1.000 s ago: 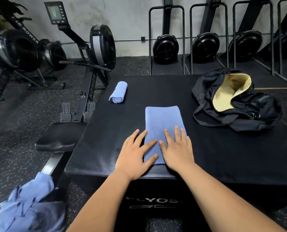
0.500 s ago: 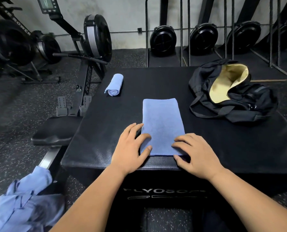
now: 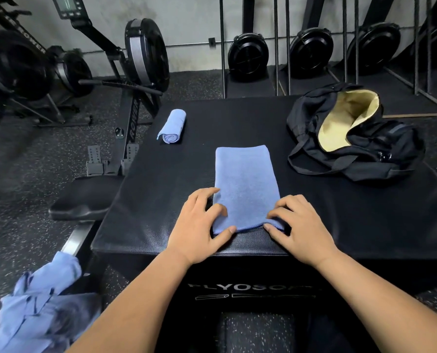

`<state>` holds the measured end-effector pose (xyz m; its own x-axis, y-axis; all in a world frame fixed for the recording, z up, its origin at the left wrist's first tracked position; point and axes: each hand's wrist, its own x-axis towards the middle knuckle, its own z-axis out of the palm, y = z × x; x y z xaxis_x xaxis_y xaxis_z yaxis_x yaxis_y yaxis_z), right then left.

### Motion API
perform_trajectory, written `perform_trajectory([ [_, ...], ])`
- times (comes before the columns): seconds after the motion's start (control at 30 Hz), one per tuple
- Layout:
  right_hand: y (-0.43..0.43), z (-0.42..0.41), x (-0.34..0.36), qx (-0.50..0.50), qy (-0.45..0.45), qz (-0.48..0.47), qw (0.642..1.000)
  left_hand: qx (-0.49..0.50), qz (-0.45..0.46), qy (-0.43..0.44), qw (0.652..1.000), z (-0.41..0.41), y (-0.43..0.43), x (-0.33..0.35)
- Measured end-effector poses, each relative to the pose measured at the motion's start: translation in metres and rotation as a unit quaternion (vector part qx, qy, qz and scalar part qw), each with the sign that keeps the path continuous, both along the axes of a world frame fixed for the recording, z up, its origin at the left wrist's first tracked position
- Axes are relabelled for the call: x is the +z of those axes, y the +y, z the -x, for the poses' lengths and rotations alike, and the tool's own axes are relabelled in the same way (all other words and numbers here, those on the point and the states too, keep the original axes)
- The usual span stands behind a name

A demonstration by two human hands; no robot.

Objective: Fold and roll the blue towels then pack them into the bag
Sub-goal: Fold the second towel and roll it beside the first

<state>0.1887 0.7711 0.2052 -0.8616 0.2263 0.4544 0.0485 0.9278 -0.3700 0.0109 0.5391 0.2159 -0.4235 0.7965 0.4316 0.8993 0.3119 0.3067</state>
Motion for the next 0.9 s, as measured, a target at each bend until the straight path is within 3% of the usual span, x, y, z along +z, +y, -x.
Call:
perform_trajectory([
  [0.47, 0.006, 0.004, 0.001, -0.062, 0.010, 0.056, 0.996, -0.010, -0.015, -0.026, 1.000, -0.003, -0.001, 0.003],
  [0.77, 0.003, 0.001, 0.004, -0.050, -0.019, 0.019, 0.998, 0.053, -0.062, -0.049, 0.995, 0.003, -0.001, -0.005],
  [0.9, 0.003, 0.002, 0.001, -0.079, 0.023, 0.010, 0.997, 0.078, -0.080, -0.078, 0.991, 0.005, -0.001, -0.007],
])
